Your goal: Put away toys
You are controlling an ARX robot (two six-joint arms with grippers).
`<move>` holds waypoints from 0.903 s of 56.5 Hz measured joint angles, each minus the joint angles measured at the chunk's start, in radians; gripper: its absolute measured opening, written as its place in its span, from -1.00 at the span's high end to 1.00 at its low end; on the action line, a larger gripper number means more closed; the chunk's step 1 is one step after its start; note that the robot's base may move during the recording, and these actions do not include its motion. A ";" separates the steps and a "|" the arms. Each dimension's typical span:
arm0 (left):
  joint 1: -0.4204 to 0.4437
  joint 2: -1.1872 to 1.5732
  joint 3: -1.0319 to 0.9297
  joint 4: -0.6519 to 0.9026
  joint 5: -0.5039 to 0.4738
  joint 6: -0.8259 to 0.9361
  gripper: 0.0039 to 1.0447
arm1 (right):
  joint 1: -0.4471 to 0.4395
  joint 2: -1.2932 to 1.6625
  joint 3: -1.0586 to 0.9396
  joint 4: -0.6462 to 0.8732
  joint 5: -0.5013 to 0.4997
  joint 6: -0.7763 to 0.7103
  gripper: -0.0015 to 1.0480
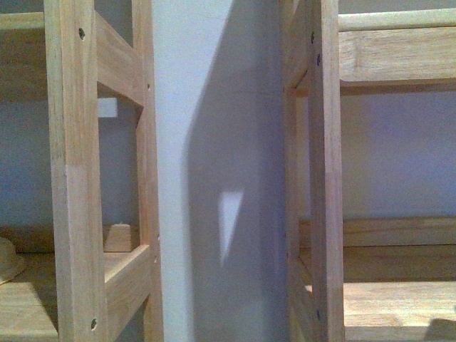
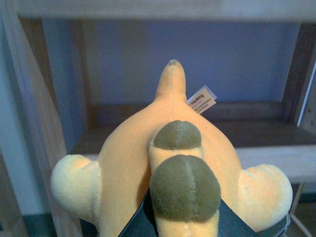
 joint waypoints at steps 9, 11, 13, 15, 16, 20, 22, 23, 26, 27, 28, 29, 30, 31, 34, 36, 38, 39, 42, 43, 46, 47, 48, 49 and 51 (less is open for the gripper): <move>0.000 0.000 0.000 0.000 0.000 0.000 -0.88 | 0.112 0.177 0.290 0.063 0.046 -0.163 0.87; 0.000 0.000 0.000 0.000 0.000 0.000 -0.88 | 0.104 0.215 0.364 0.061 0.021 -0.189 0.87; 0.000 0.000 0.000 0.000 0.000 0.000 -0.88 | 0.085 0.242 0.418 0.059 -0.006 -0.208 0.87; 0.000 0.000 0.000 0.000 0.000 0.000 -0.88 | 0.043 0.272 0.484 0.045 -0.048 -0.218 0.87; 0.000 0.000 0.000 0.000 0.000 0.000 -0.88 | 0.032 0.278 0.497 0.040 -0.058 -0.218 0.87; 0.000 0.000 0.000 0.000 0.000 0.000 -0.88 | -0.070 0.315 0.586 -0.011 -0.149 -0.200 0.87; 0.000 0.000 0.000 0.000 0.000 0.000 -0.88 | -0.128 0.332 0.623 -0.027 -0.198 -0.181 0.87; 0.000 0.000 0.000 0.000 0.000 0.000 -0.88 | -0.194 0.351 0.661 -0.042 -0.256 -0.158 0.87; 0.000 0.000 0.000 0.000 0.000 0.000 -0.88 | -0.311 0.382 0.721 -0.064 -0.354 -0.108 0.87; 0.000 0.000 0.000 0.000 0.000 0.000 -0.88 | -0.353 0.393 0.741 -0.068 -0.389 -0.088 0.87; 0.000 0.000 0.000 0.000 0.000 0.000 -0.88 | -0.413 0.409 0.768 -0.069 -0.425 -0.066 0.87; 0.000 0.000 0.000 0.000 0.000 0.000 -0.88 | -0.473 0.426 0.793 -0.068 -0.486 -0.029 0.87; 0.000 0.000 0.000 0.000 0.000 0.000 -0.88 | -0.505 0.435 0.806 -0.065 -0.510 -0.013 0.87; 0.000 0.000 0.000 0.000 0.000 0.000 -0.88 | -0.568 0.453 0.832 -0.057 -0.561 0.021 0.87; 0.000 0.000 0.000 0.000 0.000 0.000 -0.88 | -0.710 0.496 0.890 -0.044 -0.668 0.096 0.87; 0.000 0.000 0.000 0.000 0.000 0.000 -0.88 | -0.819 0.532 0.935 -0.033 -0.747 0.163 0.87; 0.000 0.000 0.000 0.000 0.000 0.000 -0.88 | -0.906 0.562 0.970 -0.020 -0.807 0.233 0.87; 0.000 0.000 0.000 0.000 0.000 0.000 -0.88 | -0.960 0.582 0.992 -0.013 -0.843 0.263 0.87; 0.000 0.000 0.000 0.000 0.000 0.000 -0.88 | -1.064 0.634 1.045 -0.008 -0.895 0.344 0.87; 0.000 0.000 0.000 0.000 0.000 0.000 -0.88 | -1.075 0.645 1.056 -0.008 -0.895 0.355 0.87; 0.000 0.000 0.000 0.000 0.000 0.000 -0.88 | -1.091 0.737 1.143 -0.023 -0.881 0.410 0.87; 0.000 0.000 0.000 0.000 0.000 0.000 -0.88 | -1.086 0.762 1.166 -0.029 -0.875 0.416 0.87; 0.000 0.000 0.000 0.000 0.000 0.000 -0.88 | -1.075 0.797 1.199 -0.039 -0.866 0.425 0.87; 0.000 0.000 0.000 0.000 0.000 0.000 -0.88 | -1.065 0.822 1.219 -0.045 -0.863 0.430 0.87; 0.000 0.000 0.000 0.000 0.000 0.000 -0.88 | -1.034 0.882 1.266 -0.059 -0.850 0.436 0.87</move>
